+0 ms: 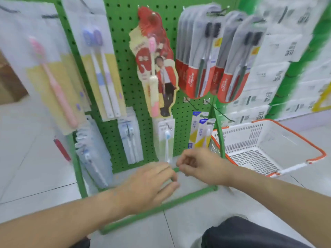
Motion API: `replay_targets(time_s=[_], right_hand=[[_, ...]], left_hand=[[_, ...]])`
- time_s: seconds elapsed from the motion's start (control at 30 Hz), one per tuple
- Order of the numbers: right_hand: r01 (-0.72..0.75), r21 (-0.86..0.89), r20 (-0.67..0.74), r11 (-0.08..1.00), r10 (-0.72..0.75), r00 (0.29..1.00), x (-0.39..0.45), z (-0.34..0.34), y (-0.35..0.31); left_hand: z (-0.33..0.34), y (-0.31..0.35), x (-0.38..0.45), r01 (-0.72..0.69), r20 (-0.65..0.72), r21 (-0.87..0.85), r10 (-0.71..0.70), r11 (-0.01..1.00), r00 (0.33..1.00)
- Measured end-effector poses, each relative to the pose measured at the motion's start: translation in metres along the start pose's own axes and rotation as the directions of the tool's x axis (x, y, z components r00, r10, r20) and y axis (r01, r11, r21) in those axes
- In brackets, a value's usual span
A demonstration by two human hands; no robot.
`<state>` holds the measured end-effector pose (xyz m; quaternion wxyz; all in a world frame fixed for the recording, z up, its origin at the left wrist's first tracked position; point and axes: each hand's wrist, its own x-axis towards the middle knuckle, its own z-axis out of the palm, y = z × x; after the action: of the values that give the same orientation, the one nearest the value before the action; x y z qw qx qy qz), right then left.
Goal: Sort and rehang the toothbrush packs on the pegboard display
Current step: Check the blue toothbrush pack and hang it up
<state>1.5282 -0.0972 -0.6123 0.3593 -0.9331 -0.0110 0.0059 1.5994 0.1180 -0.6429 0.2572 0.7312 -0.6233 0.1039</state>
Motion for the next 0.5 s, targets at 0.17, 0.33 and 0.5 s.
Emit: replay_targets(time_s=[0.17,0.33,0.5], right_hand=[[0.228,0.035,-0.09,0.973,-0.224,0.97,0.041,0.016,-0.094],[0.317,0.067,-0.186,0.946,-0.301,0.935,0.071,0.032,-0.155],[0.309,0.025,-0.242,0.951,-0.294,0.924,0.094,0.043,-0.2]], left_hand=[[-0.096,-0.022,-0.018,0.047,-0.368,0.143,0.009,0.989,0.93],[-0.154,-0.049,-0.035,0.227,-0.737,0.151,-0.043,0.962,0.674],[-0.176,-0.08,-0.042,0.45,-0.84,-0.045,-0.278,0.892,0.467]])
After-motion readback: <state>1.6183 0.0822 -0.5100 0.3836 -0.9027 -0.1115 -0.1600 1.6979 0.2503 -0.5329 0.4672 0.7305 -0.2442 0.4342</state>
